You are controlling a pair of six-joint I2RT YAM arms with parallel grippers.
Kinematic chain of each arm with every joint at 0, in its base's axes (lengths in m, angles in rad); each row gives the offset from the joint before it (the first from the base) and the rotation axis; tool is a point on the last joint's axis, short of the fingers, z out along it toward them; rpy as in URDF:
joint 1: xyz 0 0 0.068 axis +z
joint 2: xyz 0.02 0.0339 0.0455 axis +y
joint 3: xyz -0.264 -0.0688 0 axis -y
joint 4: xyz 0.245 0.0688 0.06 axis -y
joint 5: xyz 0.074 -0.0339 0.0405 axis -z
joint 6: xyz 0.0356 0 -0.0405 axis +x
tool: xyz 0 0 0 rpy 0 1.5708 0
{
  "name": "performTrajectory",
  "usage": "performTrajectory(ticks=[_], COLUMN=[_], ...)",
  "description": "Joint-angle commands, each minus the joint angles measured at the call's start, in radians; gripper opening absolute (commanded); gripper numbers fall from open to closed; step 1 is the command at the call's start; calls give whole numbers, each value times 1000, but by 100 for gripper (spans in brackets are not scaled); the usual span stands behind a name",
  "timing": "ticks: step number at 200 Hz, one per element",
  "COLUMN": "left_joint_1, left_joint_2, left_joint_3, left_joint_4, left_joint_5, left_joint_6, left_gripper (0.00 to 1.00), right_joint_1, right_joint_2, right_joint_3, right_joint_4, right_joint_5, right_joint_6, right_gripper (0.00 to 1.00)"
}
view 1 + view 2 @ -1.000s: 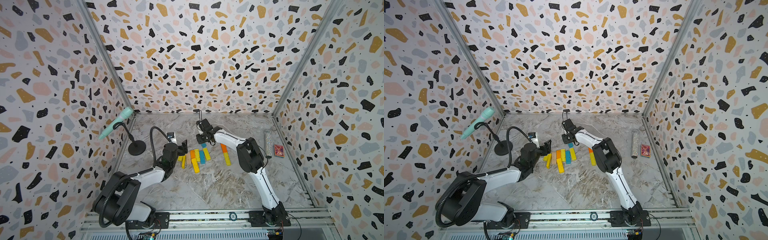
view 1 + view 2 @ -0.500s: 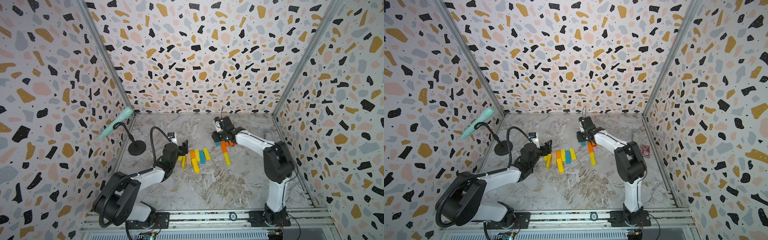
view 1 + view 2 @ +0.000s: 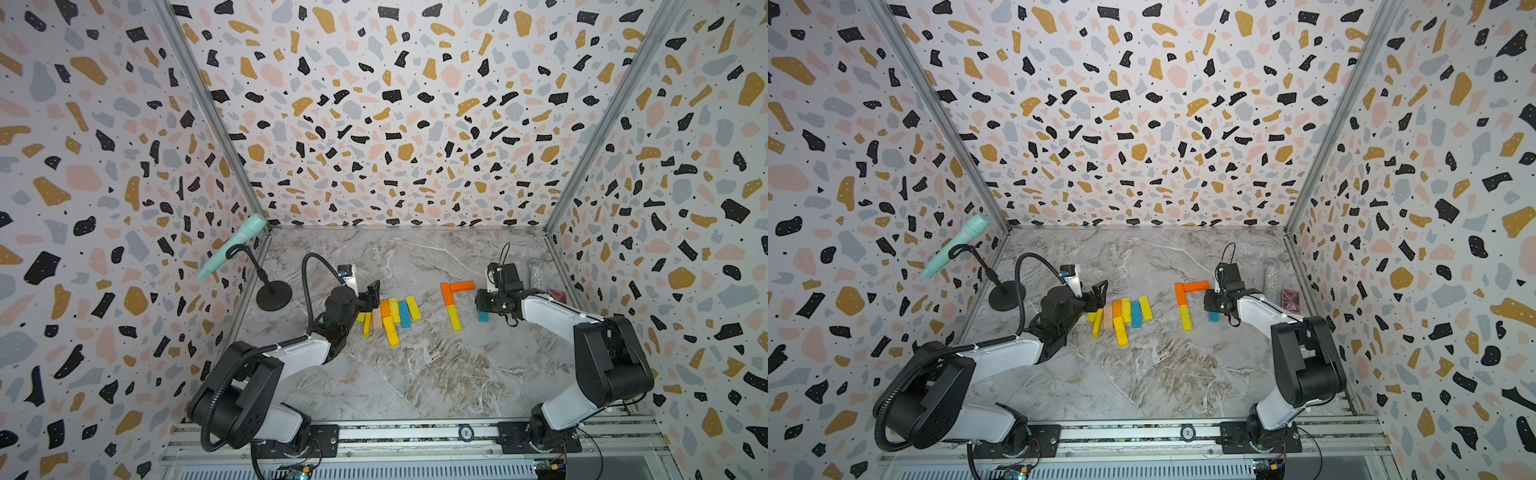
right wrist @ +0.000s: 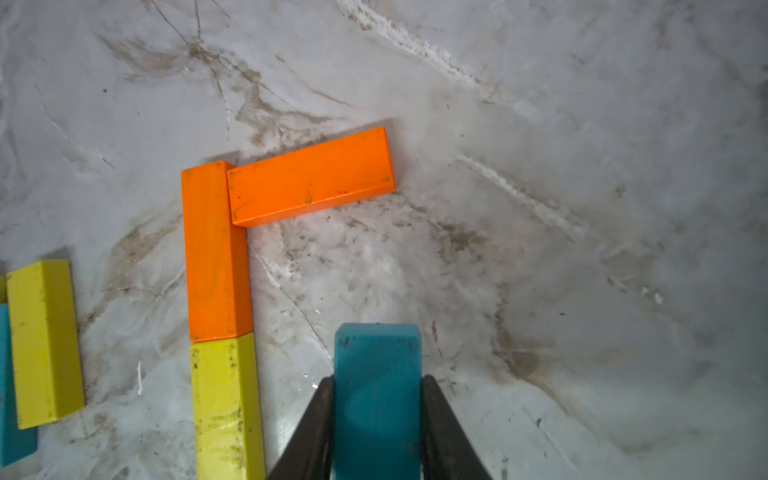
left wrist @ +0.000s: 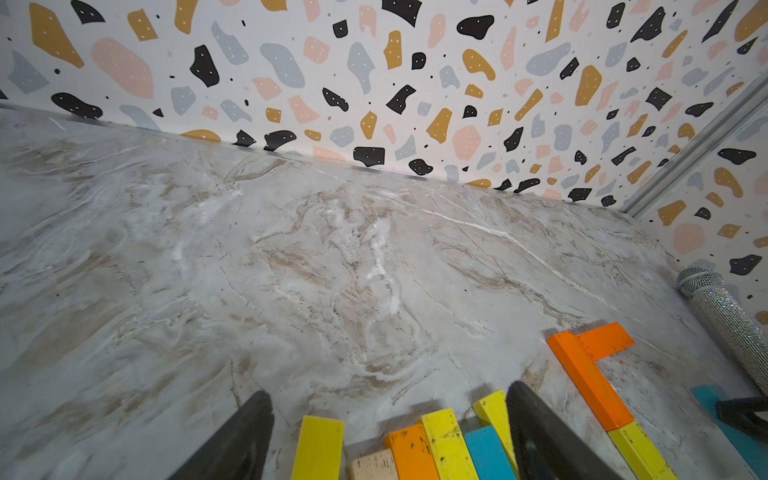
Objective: Assemble the number 6 with building blocks
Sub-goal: Place the building block at the center of the board.
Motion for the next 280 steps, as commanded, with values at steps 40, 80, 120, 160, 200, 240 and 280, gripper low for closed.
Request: performTrajectory(ticks=[40,80,120,160,200,240,280], left_joint_1=[-8,-10,-10,-11,-11,-11,-11], left_joint_2=[-12,-18,-22,-36,-33,-34,-36], left_joint_3=[-16,-16,-16,-16,-13,-13,-13], left_joint_4=[75,73,68,60,59,59,58], left_joint_5=[32,31,31,23,29,29,33], left_joint_6=[31,33,36,43,40,41,41], left_gripper=[83,83,83,84,84,84,84], right_joint_1=[-43,-69,-81,-70,-35,-1,11], right_joint_2=[75,87,23,-65,-66,-22,-5], right_joint_3=[9,0,-42,-149,-180,-163,-133], right_joint_4=[88,83,56,81,119,173,193], right_joint_5=[-46,-59,-110,-195,-226,-271,-293], right_joint_6=[23,21,15,54,84,107,117], right_gripper=[34,47,55,55,55,55,55])
